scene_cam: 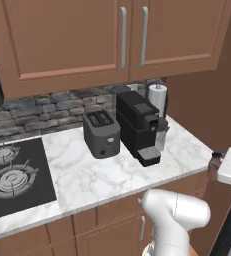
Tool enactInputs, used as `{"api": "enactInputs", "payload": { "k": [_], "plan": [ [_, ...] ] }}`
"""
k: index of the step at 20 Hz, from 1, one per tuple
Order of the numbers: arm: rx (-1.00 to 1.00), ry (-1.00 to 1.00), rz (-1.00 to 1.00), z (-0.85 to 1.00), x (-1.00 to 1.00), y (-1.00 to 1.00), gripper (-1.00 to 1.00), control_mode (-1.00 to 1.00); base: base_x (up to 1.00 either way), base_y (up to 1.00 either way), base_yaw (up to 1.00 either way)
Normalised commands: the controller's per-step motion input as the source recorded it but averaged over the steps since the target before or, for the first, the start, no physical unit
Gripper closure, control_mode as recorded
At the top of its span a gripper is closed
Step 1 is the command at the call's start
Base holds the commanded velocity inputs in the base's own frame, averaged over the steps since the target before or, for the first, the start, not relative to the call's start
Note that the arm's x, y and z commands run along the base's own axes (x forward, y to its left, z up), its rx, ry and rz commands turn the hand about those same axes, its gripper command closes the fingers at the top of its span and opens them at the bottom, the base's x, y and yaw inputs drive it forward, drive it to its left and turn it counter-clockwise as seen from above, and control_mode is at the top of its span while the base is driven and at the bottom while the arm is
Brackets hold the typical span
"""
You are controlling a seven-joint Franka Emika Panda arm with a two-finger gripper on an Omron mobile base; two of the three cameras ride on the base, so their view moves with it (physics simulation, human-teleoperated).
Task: Place the drinks on the dining counter in a tight cluster.
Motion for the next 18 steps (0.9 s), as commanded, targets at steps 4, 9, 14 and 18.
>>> {"api": "enactInputs", "payload": {
  "k": [4,9,14,18],
  "plan": [
    [0.0,0.0,0.0,0.0,0.0,0.0,1.0,1.0,-0.48,0.15,0.65],
    [0.0,0.0,0.0,0.0,0.0,0.0,1.0,1.0,-0.25,0.21,0.88],
    [0.0,0.0,0.0,0.0,0.0,0.0,1.0,1.0,-0.13,0.24,0.97],
    [0.0,0.0,0.0,0.0,0.0,0.0,1.0,1.0,-0.11,0.19,0.99]
  ]
}}
